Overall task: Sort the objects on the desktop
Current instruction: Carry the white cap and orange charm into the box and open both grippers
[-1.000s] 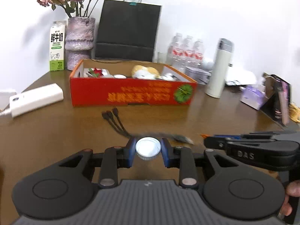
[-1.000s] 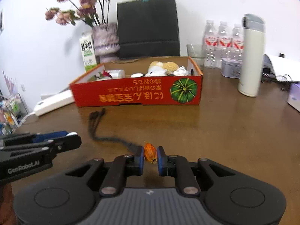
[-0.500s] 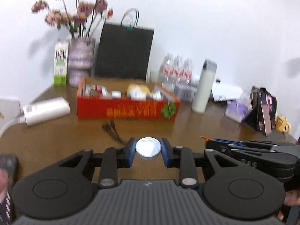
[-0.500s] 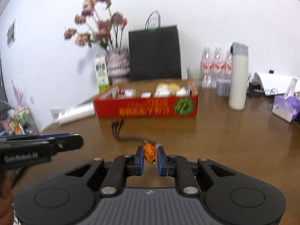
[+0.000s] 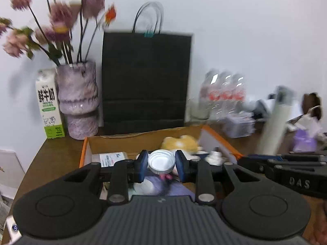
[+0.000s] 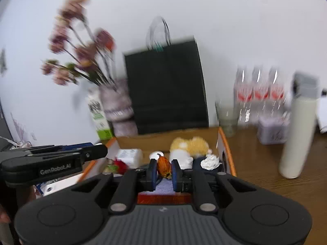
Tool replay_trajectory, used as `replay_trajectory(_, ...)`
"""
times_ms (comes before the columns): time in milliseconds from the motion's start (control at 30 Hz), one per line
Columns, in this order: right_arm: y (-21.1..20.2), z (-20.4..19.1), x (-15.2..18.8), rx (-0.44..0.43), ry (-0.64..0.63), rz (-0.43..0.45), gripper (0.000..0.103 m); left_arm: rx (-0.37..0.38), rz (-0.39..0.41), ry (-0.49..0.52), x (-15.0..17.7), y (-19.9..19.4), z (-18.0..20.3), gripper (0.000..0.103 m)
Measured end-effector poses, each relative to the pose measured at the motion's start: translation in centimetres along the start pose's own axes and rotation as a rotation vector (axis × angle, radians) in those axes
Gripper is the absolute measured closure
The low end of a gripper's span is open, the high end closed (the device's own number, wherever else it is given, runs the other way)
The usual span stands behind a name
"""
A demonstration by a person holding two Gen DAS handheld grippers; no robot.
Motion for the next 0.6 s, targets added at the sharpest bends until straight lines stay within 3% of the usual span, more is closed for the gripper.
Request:
replay_trajectory(67, 3.2, 0.8, -0.1, 0.022, -0.006, -0.047, 0.090, 0.009, -0.064, -0.008, -0.5, 4.0, -1.0, 0.073)
replay_trajectory(133, 6.1, 1.3, 0.3, 0.038, -0.017, -0.086, 0.090, -0.046, -0.123, -0.041, -0.3, 7.8, -2.4, 0.073)
replay_trajectory(267, 10.5, 2.5, 1.9, 0.064, 0.022, -0.146, 0.086, -0.089, -0.148, -0.045, 0.4, 12.0, -3.0, 0.067)
replay_trajectory(333, 11.1, 3.0, 2.3, 0.069, 0.044, -0.149, 0.083, -0.101, -0.144, -0.047, 0.3, 12.2, -3.4, 0.058)
replay_trajectory(367, 11.0, 3.1, 2.2, 0.061, 0.052, -0.140, 0.074, -0.097, -0.136, -0.044, 0.2, 12.0, -3.6, 0.052)
replay_trajectory(467, 9.9, 3.3, 0.8, 0.068, 0.046, -0.093, 0.060, -0.121, -0.113, -0.018, -0.8, 11.0, -4.1, 0.047)
replay_trajectory(533, 9.0, 3.3, -0.4, 0.079, 0.040, -0.064, 0.056, -0.128, -0.105, -0.006, -1.5, 9.8, -4.2, 0.036)
replay_trajectory(600, 7.7, 3.2, -1.4, 0.086, 0.053, -0.023, 0.039, -0.136, -0.087, -0.021, -1.6, 8.2, -4.3, 0.016)
Point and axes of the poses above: each gripper's, at about its wrist camera, not at the fingertips, and y roughly the way its jaws point, z to its right, x to its underside, the point moved 9 cm from there along y, roughly the way its jaws point, and after that the axes turned 3 degrees about -x, right-handed, at the moved point
